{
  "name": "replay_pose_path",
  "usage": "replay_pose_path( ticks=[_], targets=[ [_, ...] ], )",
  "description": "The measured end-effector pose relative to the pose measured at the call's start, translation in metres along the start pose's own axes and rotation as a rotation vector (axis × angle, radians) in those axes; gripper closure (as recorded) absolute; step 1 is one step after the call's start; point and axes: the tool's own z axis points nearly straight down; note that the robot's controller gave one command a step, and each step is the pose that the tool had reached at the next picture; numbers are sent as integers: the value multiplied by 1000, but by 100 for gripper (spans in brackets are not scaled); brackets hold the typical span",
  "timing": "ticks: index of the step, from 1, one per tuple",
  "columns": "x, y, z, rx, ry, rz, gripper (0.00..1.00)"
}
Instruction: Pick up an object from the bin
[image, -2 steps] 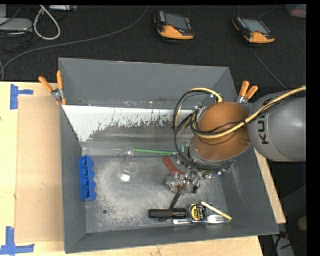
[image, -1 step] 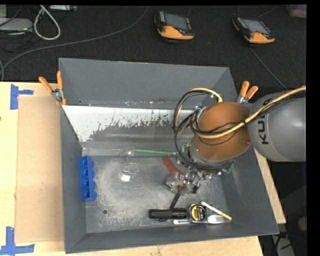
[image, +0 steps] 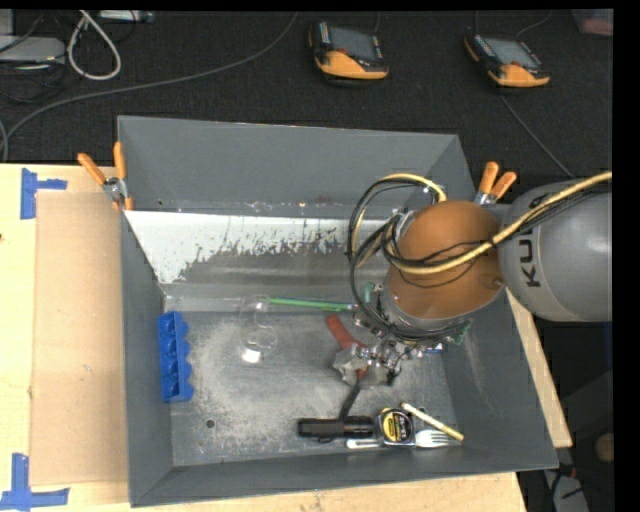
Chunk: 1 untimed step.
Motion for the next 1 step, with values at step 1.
replay_pose_path(
  ticks=[1],
  targets=[
    [-1, 1, -11, -2, 0, 3, 100]
  ],
)
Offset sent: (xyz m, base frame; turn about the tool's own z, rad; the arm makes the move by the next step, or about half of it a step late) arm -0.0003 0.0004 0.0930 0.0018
